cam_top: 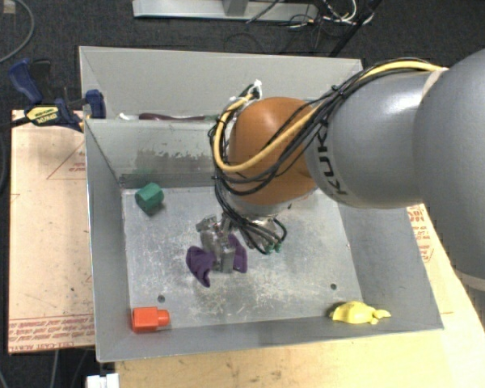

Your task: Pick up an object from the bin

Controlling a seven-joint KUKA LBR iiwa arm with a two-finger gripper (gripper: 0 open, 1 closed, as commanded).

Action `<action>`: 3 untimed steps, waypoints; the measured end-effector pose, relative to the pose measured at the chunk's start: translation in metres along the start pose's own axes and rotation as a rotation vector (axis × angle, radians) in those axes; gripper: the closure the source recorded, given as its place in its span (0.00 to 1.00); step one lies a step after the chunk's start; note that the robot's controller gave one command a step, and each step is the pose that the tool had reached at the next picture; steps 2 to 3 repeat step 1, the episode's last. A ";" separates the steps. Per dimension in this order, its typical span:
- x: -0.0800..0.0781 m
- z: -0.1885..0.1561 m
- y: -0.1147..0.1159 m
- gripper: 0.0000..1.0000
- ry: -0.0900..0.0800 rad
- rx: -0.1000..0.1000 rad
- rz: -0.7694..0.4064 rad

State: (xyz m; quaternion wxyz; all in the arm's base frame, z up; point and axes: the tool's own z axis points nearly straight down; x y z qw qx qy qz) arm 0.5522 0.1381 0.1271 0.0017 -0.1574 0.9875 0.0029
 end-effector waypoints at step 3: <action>-0.001 -0.019 0.000 1.00 -0.004 0.000 0.000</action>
Offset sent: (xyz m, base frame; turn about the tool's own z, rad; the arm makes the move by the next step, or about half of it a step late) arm 0.0000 0.0001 0.0473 0.0000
